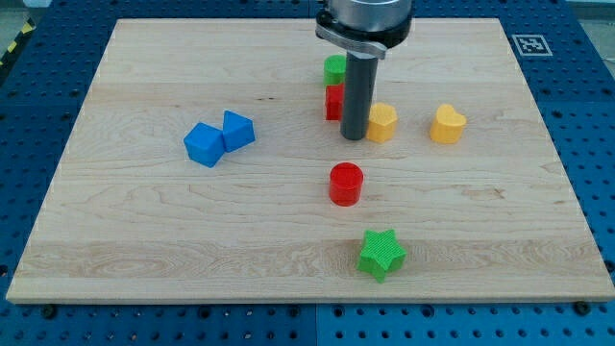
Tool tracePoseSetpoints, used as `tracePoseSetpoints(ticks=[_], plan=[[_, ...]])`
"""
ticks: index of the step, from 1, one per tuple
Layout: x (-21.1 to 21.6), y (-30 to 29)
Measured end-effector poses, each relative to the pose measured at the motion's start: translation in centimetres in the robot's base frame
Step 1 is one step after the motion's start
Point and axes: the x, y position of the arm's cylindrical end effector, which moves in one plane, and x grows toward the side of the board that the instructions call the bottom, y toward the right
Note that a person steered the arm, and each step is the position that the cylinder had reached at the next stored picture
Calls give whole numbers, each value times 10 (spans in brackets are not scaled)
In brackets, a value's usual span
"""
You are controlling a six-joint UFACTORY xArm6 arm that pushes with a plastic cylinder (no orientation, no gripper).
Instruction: Place the yellow blocks to the center right of the board
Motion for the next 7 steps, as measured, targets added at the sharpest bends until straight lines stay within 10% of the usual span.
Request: tracePoseSetpoints(ticks=[4,7], plan=[[-10,112],[-52,61]])
